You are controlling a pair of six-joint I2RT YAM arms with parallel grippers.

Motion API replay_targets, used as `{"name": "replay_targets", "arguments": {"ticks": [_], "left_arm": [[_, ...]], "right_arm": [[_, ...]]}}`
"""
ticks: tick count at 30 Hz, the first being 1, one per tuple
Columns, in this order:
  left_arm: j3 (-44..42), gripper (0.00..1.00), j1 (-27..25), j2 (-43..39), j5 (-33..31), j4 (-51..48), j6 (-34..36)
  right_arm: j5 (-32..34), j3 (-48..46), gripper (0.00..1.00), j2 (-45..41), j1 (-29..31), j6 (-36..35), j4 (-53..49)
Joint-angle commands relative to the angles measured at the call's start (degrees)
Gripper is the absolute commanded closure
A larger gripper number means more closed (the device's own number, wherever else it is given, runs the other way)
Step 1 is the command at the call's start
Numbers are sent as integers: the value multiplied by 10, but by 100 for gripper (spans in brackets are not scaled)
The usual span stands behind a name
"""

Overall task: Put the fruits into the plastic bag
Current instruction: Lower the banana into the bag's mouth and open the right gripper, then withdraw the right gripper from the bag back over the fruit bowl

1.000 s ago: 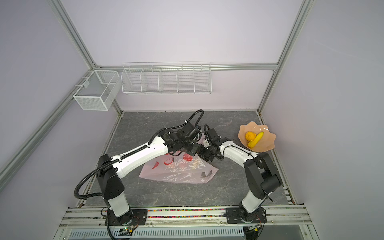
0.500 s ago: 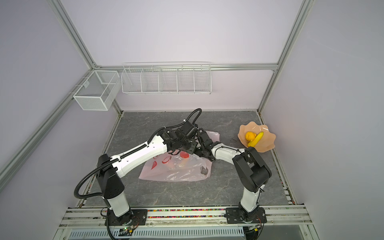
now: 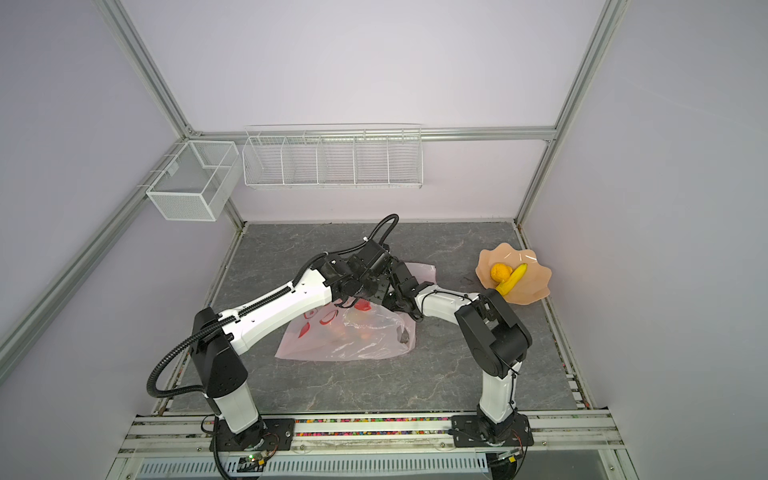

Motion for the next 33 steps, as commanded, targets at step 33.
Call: {"name": "replay_targets", "arguments": {"ticks": [33], "left_arm": [[-36,100,-22,-39,27,31,22]], "right_arm": [[154,6,2,-176,-91,-225,-418]]}}
